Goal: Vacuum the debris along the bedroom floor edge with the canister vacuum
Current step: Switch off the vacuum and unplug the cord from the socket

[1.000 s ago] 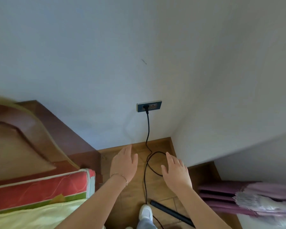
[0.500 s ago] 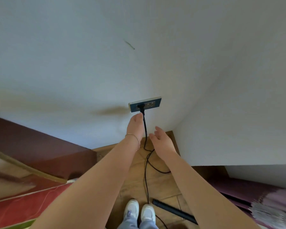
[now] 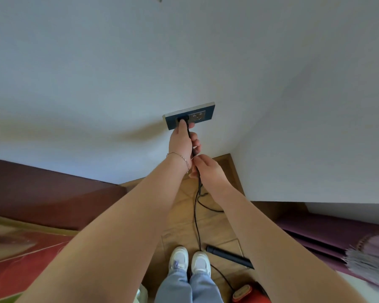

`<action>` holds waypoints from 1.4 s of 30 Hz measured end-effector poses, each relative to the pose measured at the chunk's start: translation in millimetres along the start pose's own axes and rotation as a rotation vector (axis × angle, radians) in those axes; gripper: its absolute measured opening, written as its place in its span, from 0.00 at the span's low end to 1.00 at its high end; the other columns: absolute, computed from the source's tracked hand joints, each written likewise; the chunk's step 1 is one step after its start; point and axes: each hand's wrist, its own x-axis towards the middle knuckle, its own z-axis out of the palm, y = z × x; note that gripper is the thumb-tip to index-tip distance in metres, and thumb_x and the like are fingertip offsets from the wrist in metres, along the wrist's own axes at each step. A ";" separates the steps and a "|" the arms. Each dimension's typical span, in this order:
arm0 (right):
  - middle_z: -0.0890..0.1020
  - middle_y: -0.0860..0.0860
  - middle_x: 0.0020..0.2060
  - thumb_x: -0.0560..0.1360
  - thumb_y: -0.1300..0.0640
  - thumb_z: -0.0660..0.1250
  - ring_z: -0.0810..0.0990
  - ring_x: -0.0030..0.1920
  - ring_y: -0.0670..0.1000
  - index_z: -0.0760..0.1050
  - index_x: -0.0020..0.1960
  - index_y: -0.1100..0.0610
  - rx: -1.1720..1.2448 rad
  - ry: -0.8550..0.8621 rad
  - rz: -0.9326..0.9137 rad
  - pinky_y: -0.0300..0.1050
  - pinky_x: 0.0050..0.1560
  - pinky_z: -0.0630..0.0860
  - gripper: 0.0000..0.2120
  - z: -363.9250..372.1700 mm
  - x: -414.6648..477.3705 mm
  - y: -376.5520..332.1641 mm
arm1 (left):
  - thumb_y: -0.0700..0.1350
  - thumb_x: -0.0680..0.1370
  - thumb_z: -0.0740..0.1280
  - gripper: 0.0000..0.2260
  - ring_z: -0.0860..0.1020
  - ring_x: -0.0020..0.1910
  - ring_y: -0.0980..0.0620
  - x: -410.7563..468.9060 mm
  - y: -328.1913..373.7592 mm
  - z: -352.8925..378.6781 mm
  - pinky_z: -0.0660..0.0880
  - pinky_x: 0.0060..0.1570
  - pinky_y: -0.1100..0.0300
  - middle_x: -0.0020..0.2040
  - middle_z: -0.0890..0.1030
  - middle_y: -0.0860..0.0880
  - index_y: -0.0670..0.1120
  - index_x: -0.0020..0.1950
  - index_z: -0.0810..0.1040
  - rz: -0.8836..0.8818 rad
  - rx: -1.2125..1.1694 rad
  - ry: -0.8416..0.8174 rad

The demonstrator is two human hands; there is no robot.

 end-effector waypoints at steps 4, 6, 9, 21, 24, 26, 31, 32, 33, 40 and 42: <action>0.68 0.50 0.30 0.80 0.53 0.53 0.64 0.29 0.47 0.68 0.39 0.56 0.090 0.012 -0.007 0.44 0.32 0.62 0.13 6.3 -3.2 7.9 | 0.54 0.80 0.53 0.16 0.60 0.17 0.57 -0.2 -1.4 3.1 0.60 0.24 0.66 0.19 0.63 0.55 0.47 0.38 0.69 -0.027 -0.040 -0.004; 0.67 0.49 0.30 0.79 0.55 0.53 0.62 0.29 0.47 0.67 0.37 0.54 0.142 0.021 0.005 0.45 0.32 0.60 0.13 7.2 -3.3 9.7 | 0.54 0.81 0.53 0.16 0.60 0.20 0.57 -1.3 -1.7 2.7 0.60 0.25 0.64 0.18 0.63 0.55 0.46 0.37 0.68 -0.038 -0.085 -0.027; 0.68 0.50 0.30 0.79 0.57 0.53 0.62 0.29 0.47 0.68 0.38 0.56 0.102 0.007 -0.024 0.44 0.32 0.60 0.12 3.2 -5.5 8.7 | 0.54 0.81 0.52 0.17 0.60 0.22 0.56 -2.8 -2.0 2.5 0.59 0.27 0.64 0.17 0.64 0.55 0.46 0.37 0.67 -0.046 -0.128 -0.051; 0.72 0.47 0.25 0.81 0.55 0.53 0.67 0.23 0.41 0.72 0.40 0.56 0.004 -0.012 -0.177 0.33 0.26 0.66 0.14 -9.3 -31.6 27.6 | 0.53 0.81 0.52 0.16 0.64 0.17 0.58 8.0 -8.6 -4.5 0.64 0.22 0.66 0.19 0.67 0.56 0.47 0.39 0.70 0.137 0.052 -0.014; 0.76 0.47 0.26 0.80 0.54 0.56 0.73 0.27 0.44 0.74 0.40 0.55 -0.034 -0.004 -0.191 0.40 0.35 0.75 0.13 -10.7 -38.0 34.5 | 0.52 0.81 0.52 0.16 0.66 0.18 0.58 10.8 -11.4 -5.9 0.66 0.23 0.65 0.19 0.69 0.56 0.46 0.40 0.71 0.191 0.080 -0.008; 0.79 0.47 0.27 0.79 0.54 0.58 0.76 0.29 0.45 0.75 0.41 0.56 -0.012 0.012 -0.184 0.43 0.40 0.78 0.12 -14.0 -42.3 41.1 | 0.51 0.81 0.54 0.15 0.68 0.19 0.57 11.4 -14.0 -8.1 0.68 0.23 0.66 0.20 0.71 0.56 0.46 0.41 0.73 0.223 0.077 -0.018; 0.82 0.48 0.29 0.78 0.56 0.62 0.80 0.30 0.45 0.79 0.44 0.58 0.118 0.047 -0.187 0.33 0.35 0.77 0.09 -14.9 -46.8 48.9 | 0.48 0.81 0.58 0.12 0.75 0.22 0.56 11.8 -14.9 -13.5 0.75 0.29 0.64 0.21 0.75 0.54 0.45 0.44 0.76 0.272 0.104 -0.044; 0.82 0.48 0.29 0.78 0.56 0.63 0.80 0.29 0.45 0.79 0.43 0.57 0.127 0.060 -0.193 0.32 0.35 0.77 0.09 -12.9 -47.6 49.6 | 0.47 0.81 0.58 0.11 0.76 0.23 0.56 10.8 -15.0 -13.4 0.77 0.31 0.63 0.22 0.75 0.54 0.44 0.44 0.76 0.276 0.110 -0.045; 0.82 0.48 0.30 0.78 0.56 0.63 0.79 0.29 0.44 0.79 0.42 0.55 0.134 0.075 -0.196 0.32 0.34 0.76 0.08 -10.9 -48.4 50.1 | 0.47 0.80 0.59 0.11 0.77 0.24 0.56 9.6 -15.1 -12.8 0.78 0.33 0.62 0.22 0.76 0.54 0.44 0.44 0.76 0.275 0.096 -0.042; 0.83 0.48 0.31 0.78 0.57 0.63 0.81 0.31 0.45 0.79 0.40 0.52 0.206 0.114 -0.215 0.32 0.33 0.75 0.09 -5.2 -58.5 49.0 | 0.46 0.81 0.58 0.12 0.80 0.28 0.54 1.1 -13.9 -10.3 0.80 0.43 0.57 0.23 0.78 0.53 0.42 0.41 0.74 0.271 0.100 -0.031; 0.83 0.48 0.31 0.78 0.56 0.64 0.81 0.32 0.45 0.79 0.40 0.52 0.202 0.120 -0.218 0.33 0.35 0.76 0.09 -5.2 -58.8 49.6 | 0.47 0.81 0.58 0.12 0.80 0.27 0.55 0.1 -14.4 -9.3 0.80 0.43 0.57 0.23 0.77 0.53 0.43 0.40 0.74 0.281 0.104 -0.002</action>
